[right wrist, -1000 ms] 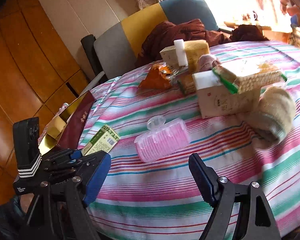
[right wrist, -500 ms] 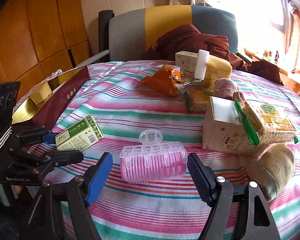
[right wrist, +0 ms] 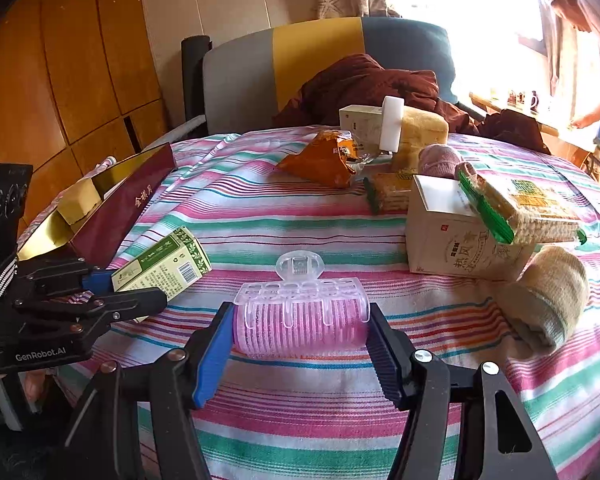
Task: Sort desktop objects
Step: 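Carry the green box and pink curler into the tray and open both tools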
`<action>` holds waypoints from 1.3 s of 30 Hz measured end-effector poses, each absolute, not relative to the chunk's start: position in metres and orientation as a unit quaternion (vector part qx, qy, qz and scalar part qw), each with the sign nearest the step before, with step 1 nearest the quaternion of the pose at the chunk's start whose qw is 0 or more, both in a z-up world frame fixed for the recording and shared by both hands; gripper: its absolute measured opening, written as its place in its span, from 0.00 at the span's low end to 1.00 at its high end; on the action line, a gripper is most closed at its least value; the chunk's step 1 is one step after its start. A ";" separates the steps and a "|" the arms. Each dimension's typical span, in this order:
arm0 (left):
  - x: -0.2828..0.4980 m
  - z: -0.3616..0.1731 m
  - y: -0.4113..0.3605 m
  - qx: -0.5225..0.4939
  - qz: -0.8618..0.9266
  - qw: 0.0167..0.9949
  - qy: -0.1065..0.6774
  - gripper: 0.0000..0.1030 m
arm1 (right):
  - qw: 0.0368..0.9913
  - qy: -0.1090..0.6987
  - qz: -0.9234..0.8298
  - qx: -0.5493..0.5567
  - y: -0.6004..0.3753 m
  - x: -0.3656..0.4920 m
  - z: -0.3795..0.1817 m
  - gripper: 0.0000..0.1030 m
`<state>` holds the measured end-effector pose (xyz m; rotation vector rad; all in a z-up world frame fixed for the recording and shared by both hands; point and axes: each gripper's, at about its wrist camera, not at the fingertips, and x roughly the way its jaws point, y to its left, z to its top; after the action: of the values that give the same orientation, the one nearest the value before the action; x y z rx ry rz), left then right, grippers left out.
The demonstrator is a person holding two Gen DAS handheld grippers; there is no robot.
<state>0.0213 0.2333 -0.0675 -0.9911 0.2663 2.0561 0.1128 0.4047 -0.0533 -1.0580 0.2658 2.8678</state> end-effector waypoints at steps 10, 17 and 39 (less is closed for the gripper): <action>0.030 -0.041 0.199 -0.371 0.835 0.400 0.078 0.32 | 0.031 0.100 0.937 -0.333 0.387 0.109 -0.041 0.62; 0.017 -0.025 0.153 -0.365 0.855 0.365 0.041 0.32 | -0.007 0.089 0.943 -0.320 0.356 0.088 -0.023 0.62; -0.055 -0.015 -0.018 -0.372 0.914 0.161 -0.003 0.32 | -0.170 -0.039 0.933 -0.316 0.199 -0.016 0.017 0.62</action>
<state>-0.0552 -0.0177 -0.0145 -1.0613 -0.0088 2.6106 -0.0157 0.1990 0.0173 -1.1170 -0.1385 3.2963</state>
